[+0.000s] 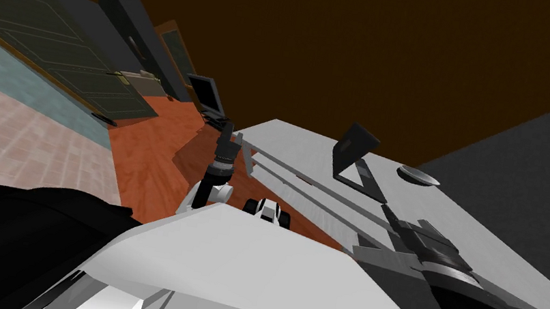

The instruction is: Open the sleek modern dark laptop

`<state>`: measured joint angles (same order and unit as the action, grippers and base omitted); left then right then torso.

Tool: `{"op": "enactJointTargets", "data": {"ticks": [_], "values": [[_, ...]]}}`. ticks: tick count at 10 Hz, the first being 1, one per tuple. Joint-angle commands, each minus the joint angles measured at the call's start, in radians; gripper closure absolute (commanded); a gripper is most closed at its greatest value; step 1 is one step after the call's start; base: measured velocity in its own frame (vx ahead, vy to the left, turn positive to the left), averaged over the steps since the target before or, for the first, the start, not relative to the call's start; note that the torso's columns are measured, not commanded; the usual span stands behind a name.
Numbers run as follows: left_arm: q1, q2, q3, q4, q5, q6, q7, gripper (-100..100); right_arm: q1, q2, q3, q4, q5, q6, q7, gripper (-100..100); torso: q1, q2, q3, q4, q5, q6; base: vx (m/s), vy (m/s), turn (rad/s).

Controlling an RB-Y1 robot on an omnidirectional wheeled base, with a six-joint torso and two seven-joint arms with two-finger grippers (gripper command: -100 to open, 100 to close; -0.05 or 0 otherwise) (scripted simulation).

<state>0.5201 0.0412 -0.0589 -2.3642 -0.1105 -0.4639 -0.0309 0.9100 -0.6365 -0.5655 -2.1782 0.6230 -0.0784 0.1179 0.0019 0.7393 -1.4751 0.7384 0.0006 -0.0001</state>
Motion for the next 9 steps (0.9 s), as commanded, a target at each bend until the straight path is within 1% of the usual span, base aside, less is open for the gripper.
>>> {"op": "enactJointTargets", "data": {"ticks": [1,2,5,9], "values": [[0.000,0.000,0.000,0.000,0.000,0.000,0.000,0,0.052,-0.060,-0.065,0.013,0.035,0.047,0.027,-100,-0.002,-0.001,-0.001,0.000,-0.001,0.000,0.096,0.158,0.112],[0.000,0.000,0.000,0.000,0.000,0.000,0.000,0,0.067,-0.082,-0.086,0.021,0.047,0.064,0.037,-100,-0.005,-0.002,-0.002,-0.001,-0.001,0.000,0.085,0.164,0.106],[0.000,0.000,0.000,0.000,0.000,0.000,0.000,0,0.111,-0.143,-0.143,0.043,0.078,0.113,0.064,-100,-0.001,-0.001,-0.001,0.000,0.000,0.000,0.094,0.166,0.108],[0.000,0.000,0.000,0.000,0.000,0.000,0.000,0,0.159,-0.213,-0.208,0.068,0.110,0.168,0.094,-100,-0.003,-0.001,-0.001,0.000,-0.001,0.000,0.089,0.146,0.108]]}}
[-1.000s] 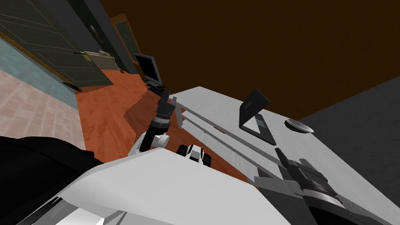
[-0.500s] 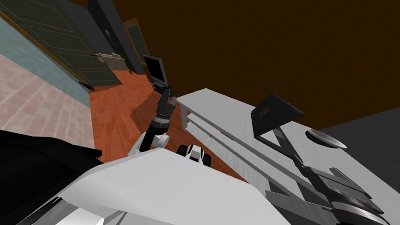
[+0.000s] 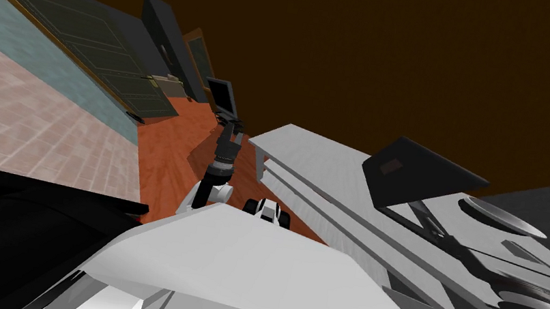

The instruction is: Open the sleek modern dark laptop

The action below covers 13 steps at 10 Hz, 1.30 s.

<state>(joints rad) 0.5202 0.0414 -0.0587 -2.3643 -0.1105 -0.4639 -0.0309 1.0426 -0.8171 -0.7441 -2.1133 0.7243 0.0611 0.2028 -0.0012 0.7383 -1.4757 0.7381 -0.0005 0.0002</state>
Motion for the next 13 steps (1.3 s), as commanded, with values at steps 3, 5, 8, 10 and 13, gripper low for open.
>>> {"op": "enactJointTargets", "data": {"ticks": [3,5,8,10,13], "values": [[0.000,0.000,0.000,0.000,0.000,0.000,0.000,0,0.054,-0.074,-0.066,0.015,0.029,0.059,0.026,-100,-0.001,0.001,0.000,0.000,0.000,0.000,0.073,0.103,0.065],[0.000,0.000,0.000,0.000,0.000,0.000,0.000,0,0.075,-0.104,-0.094,0.023,0.046,0.081,0.039,-100,0.000,0.001,0.001,0.000,0.000,0.000,0.059,0.085,0.069],[0.000,0.000,0.000,0.000,0.000,0.000,0.000,0,0.083,-0.105,-0.098,0.017,0.031,0.078,0.030,-100,-0.004,-0.002,-0.001,0.000,-0.001,0.000,0.065,-0.004,0.001],[0.000,0.000,0.000,0.000,0.000,0.000,0.000,0,0.064,-0.103,-0.097,0.035,-0.008,0.065,-0.002,100,0.001,0.002,0.001,0.001,0.000,0.000,-0.007,-0.017,0.015],[0.000,0.000,0.000,0.000,0.000,0.000,0.000,0,0.033,-0.099,-0.093,0.063,-0.066,0.044,-0.047,100,-0.001,0.003,0.002,0.001,0.001,0.002,-0.063,-0.054,0.018]]}}
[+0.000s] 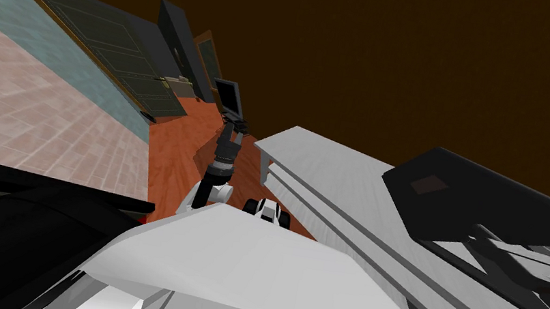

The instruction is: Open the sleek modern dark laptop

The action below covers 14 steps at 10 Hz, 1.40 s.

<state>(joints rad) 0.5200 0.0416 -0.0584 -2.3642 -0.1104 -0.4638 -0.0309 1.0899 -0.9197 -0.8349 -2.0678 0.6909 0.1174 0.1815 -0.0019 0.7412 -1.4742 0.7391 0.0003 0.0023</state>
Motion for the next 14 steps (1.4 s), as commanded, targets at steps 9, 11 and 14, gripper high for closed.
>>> {"op": "enactJointTargets", "data": {"ticks": [9,11,14], "values": [[0.000,0.000,0.000,0.000,0.000,0.000,0.000,0,-0.143,0.050,0.044,0.125,-0.196,-0.081,-0.149,100,-0.005,-0.002,0.000,-0.001,-0.004,0.000,-0.047,-0.042,0.030],[0.000,0.000,0.000,0.000,0.000,0.000,0.000,0,-0.176,0.066,0.061,0.152,-0.227,-0.095,-0.171,100,-0.012,-0.002,0.000,-0.002,-0.008,0.003,-0.074,-0.065,0.050],[0.000,0.000,0.000,0.000,0.000,0.000,0.000,0,-0.221,0.072,0.073,0.177,-0.256,-0.116,-0.190,100,-0.016,-0.004,0.000,-0.004,-0.013,0.005,-0.044,-0.038,0.038]]}}
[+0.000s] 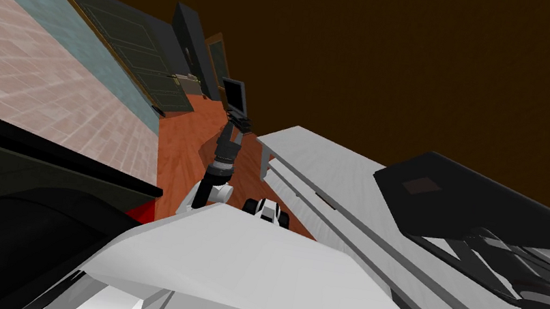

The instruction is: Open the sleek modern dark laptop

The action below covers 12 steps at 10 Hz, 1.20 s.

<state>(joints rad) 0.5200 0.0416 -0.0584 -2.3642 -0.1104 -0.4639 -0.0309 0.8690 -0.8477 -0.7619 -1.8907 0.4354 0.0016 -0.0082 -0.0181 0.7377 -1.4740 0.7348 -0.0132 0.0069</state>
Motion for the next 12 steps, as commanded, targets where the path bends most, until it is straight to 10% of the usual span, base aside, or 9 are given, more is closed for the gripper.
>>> {"op": "enactJointTargets", "data": {"ticks": [1,5,12], "values": [[0.000,0.000,0.000,0.000,0.000,0.000,0.000,0,-0.056,-0.007,0.047,0.051,-0.015,-0.034,0.008,100,0.004,-0.001,-0.001,0.000,0.002,-0.002,-0.077,-0.001,-0.070],[0.000,0.000,0.000,0.000,0.000,0.000,0.000,0,-0.144,-0.007,0.064,0.135,-0.015,-0.034,0.008,100,0.011,-0.004,-0.003,-0.001,0.004,-0.004,-0.042,0.006,-0.008],[0.000,0.000,0.000,0.000,0.000,0.000,0.000,0,-0.386,-0.020,0.198,0.343,-0.039,-0.094,0.033,100,0.011,0.000,0.000,-0.002,0.001,-0.005,-0.065,0.001,-0.039]]}}
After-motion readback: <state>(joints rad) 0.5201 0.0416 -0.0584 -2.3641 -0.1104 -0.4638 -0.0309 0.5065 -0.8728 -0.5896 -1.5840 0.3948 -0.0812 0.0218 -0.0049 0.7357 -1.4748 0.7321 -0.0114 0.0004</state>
